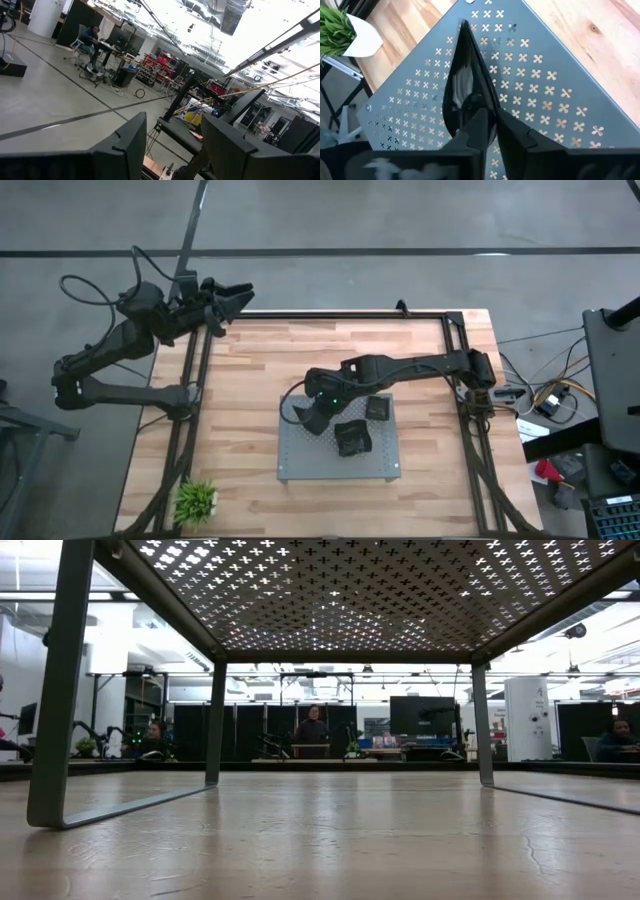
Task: Pick & Place Mini shaped plates
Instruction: Stack the drop shaped plate on top of the other drop shaped plates on the shelf, then return to Home Position
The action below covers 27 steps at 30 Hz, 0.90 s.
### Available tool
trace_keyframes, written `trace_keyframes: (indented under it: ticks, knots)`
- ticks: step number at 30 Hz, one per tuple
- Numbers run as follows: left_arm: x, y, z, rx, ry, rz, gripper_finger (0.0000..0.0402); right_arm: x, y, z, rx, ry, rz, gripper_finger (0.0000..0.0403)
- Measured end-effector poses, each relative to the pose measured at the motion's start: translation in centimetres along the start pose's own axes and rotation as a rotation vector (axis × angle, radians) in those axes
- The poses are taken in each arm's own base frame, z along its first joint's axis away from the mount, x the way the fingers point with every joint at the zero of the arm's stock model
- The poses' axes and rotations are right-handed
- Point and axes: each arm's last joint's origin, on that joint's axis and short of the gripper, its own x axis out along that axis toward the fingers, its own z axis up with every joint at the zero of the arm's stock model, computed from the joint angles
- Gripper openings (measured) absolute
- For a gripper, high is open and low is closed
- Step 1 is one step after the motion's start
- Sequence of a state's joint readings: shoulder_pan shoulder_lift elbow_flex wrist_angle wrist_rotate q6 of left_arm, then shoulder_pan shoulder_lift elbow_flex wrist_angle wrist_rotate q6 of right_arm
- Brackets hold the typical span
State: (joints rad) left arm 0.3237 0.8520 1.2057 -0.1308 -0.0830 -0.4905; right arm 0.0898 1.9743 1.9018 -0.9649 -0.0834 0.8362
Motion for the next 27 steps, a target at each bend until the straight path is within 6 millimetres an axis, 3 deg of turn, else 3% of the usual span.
trace_keyframes:
  ticks: [8,14,18,22,25,27]
  knots:
    - [0.0,0.0,-0.1,0.003,0.005,0.002,0.0181,-0.3,0.3,0.3,-0.016,-0.022,0.029,0.0103]
    - [0.0,0.4,-0.7,0.075,0.073,0.040,0.0179,-2.0,1.2,0.9,-0.074,-0.073,0.074,0.0123]
    - [-0.3,0.7,-1.3,0.091,0.138,0.071,0.0151,-2.3,1.3,1.2,-0.098,-0.085,0.076,0.0087]
    - [-0.4,1.0,-1.9,0.097,0.203,0.103,0.0086,-2.2,0.9,1.5,-0.143,-0.088,0.061,0.0020]
    - [-0.4,1.1,-2.2,0.113,0.244,0.081,0.0026,-2.2,0.4,1.9,-0.185,-0.093,0.050,0.0012]
    - [-0.4,1.0,-2.2,0.123,0.267,0.040,0.0009,-2.3,0.0,2.3,-0.213,-0.100,0.045,0.0009]
